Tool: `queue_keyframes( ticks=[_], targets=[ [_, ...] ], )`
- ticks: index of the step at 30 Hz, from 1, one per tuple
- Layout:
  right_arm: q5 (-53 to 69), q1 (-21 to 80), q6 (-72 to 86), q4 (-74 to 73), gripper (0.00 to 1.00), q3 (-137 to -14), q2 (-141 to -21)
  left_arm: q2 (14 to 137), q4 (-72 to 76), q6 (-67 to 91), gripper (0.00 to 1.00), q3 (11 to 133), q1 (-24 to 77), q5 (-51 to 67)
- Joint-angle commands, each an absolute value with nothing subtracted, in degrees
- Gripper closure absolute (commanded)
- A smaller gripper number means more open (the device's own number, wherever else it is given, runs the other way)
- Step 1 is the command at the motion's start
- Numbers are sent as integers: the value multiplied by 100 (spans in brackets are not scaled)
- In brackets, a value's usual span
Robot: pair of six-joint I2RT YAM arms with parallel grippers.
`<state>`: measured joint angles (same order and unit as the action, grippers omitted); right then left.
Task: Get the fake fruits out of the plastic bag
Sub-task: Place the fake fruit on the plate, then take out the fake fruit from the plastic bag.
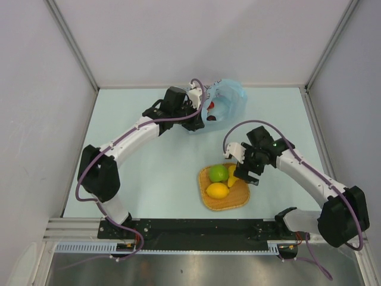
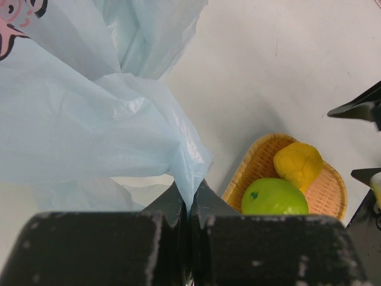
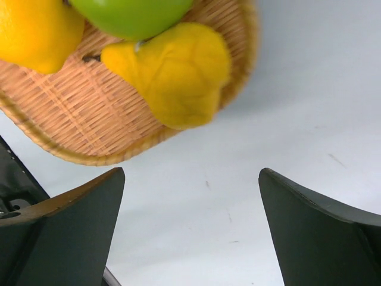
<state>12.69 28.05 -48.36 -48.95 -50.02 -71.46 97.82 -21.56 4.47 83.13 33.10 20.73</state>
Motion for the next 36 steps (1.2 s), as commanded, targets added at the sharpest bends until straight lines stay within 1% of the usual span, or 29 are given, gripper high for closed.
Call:
queue_keyframes(
  ticks=[1,4,5,8,10,12,14,17,19,20,21,22,23,25,28,29,31,32,36],
  targets=[
    [1661,2619,-4650,-5265,0,-5826,-7022,9721,-2065,369,100,8473,3349,2145],
    [1408,2479,-4290,-4801,0,-6098,-7145,9703,-2065,360,100,8473,3349,2127],
    [1328,2357,-4159,-4442,0,-6195,-7328,9694,-2065,343,100,8473,3349,2127],
    [1450,1988,-3605,-3984,0,-6766,-7837,9651,-2092,325,100,8446,3349,2118],
    [1170,1899,-2923,-3641,0,-7030,-8058,9615,-2101,316,100,8411,3349,2092],
    [645,1863,-2489,-2903,0,-7224,-8226,9563,-2074,308,100,8385,3349,2057],
    [641,1872,-2128,-2542,0,-7574,-8358,9528,-2065,255,100,8385,3349,2074],
    [826,1872,-1410,-2347,9,-8067,-8814,9510,-2065,237,100,8358,3340,2083],
    [1089,1872,-1100,-2320,12,-8620,-9226,9501,-2074,202,100,8350,3349,2092],
    [1186,1872,-951,-2259,16,-8761,-9342,9492,-2074,193,100,8341,3349,2074],
    [1308,1872,-749,-2198,18,-8937,-9438,9483,-2074,176,100,8332,3357,2057],
    [1344,1916,-669,-2110,21,-8973,-9596,9449,-2083,124,100,8323,3357,2057],
    [1345,1960,-642,-1970,25,-9008,-9676,9422,-2083,106,100,8306,3357,2039],
    [1222,2082,-703,-1986,29,-9227,-9913,9317,-2057,62,100,8201,3366,2013],
    [976,2302,-721,-1899,26,-9447,-10405,9238,-2030,26,100,8034,3366,1960],
    [880,2520,-816,-1803,26,-9474,-10667,9220,-2022,26,100,7998,3366,1951],
    [476,2706,-940,-1767,27,-9492,-10906,9211,-2030,18,100,7954,3366,1925],
    [509,2811,-914,-1854,30,-9475,-10994,9228,-2039,9,100,7963,3366,1916],
    [983,3102,-511,-1995,34,-9019,-11127,9150,-2144,-139,100,8024,3366,1583]
  ],
)
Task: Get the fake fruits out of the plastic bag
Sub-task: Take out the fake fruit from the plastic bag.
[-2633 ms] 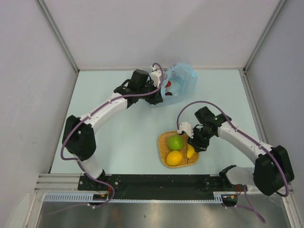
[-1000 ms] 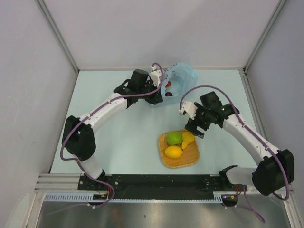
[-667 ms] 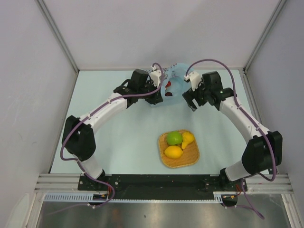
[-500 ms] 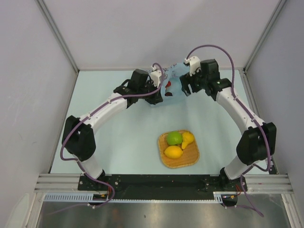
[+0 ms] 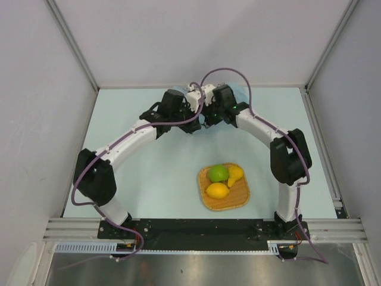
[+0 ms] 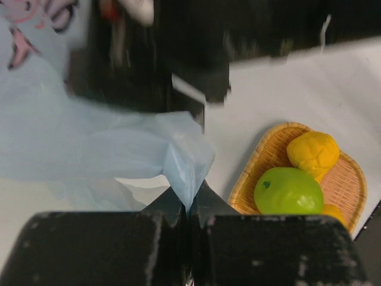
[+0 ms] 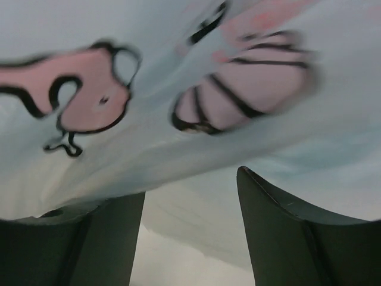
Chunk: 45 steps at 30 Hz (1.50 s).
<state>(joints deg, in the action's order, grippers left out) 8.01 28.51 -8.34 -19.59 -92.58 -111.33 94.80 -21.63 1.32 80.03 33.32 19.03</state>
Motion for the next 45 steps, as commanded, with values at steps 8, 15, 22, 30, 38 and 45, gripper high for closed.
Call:
queue_keyframes(
  ticks=[8,15,22,30,38,45],
  targets=[
    [800,2927,-255,-1863,35,-9368,-11328,8368,-2426,-316,100,7305,3191,116],
    [388,2962,-562,-1925,33,-10388,-12216,8218,-2347,-35,100,6627,2848,-413],
    [-544,3024,-764,-1951,27,-10433,-12603,8385,-2294,-35,100,6829,2830,-44],
    [-694,2953,-1019,-1741,26,-10213,-12911,8639,-2180,-35,100,7022,2830,342],
    [-493,2997,-1529,-1705,49,-10485,-13078,8815,-2180,-26,100,7181,2839,492],
    [149,2979,-1503,-2117,68,-10328,-12095,8842,-2074,-35,100,7137,2839,475]
  ],
)
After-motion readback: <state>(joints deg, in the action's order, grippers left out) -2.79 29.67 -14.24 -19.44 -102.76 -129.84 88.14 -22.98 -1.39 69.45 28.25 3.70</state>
